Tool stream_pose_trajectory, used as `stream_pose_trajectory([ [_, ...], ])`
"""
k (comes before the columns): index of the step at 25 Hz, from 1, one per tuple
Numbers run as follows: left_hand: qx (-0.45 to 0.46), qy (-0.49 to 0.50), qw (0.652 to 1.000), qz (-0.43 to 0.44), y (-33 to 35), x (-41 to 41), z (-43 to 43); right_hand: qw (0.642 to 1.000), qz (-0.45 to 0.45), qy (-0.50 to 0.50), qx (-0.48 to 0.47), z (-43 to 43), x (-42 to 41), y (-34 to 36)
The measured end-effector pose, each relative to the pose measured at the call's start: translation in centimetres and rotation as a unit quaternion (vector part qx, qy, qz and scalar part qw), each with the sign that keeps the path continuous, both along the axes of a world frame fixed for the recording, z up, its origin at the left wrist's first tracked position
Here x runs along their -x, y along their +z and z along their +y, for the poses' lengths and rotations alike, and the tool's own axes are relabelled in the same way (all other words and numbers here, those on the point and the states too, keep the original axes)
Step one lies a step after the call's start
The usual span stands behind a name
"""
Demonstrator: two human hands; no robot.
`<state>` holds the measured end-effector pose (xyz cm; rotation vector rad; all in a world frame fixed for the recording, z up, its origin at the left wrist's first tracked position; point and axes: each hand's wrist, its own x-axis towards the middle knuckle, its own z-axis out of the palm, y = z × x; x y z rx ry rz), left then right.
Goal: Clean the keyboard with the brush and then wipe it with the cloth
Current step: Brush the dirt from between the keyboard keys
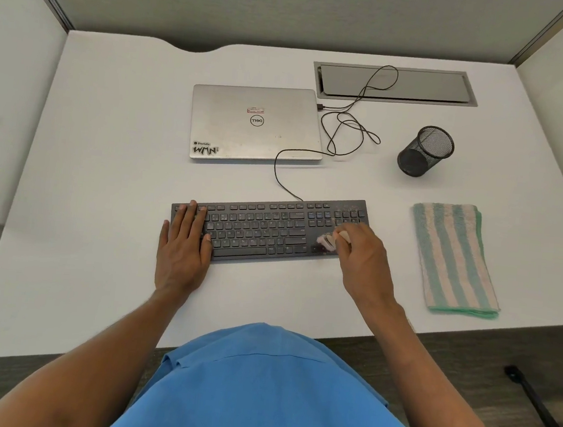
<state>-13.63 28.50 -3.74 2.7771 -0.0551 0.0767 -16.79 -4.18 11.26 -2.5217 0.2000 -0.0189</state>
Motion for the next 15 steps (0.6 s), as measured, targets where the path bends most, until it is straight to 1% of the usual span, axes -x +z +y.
stream_pose_trajectory([
  [2,-0.001,-0.001,1.000,0.000,0.0,0.0,-0.1,0.999,-0.010,0.028,-0.032,-0.1,-1.4,0.7],
  [3,-0.001,-0.001,1.000,0.000,0.0,0.0,-0.1,0.998,0.001,0.046,-0.047,0.0,-2.2,1.0],
  [5,-0.001,-0.001,1.000,0.001,-0.1,-0.1,0.0,0.993,0.061,0.085,-0.053,0.5,-3.8,1.5],
  [8,-0.003,-0.002,1.000,0.005,-0.1,0.0,0.0,0.981,0.151,0.123,-0.006,0.7,-5.2,1.8],
  [12,0.004,-0.002,1.000,0.003,0.1,0.0,0.0,0.976,0.195,0.091,0.018,-0.8,-5.7,1.8],
  [15,0.004,-0.004,1.000,0.002,0.0,0.0,0.0,0.982,0.176,0.068,-0.017,-0.8,-5.5,1.9],
])
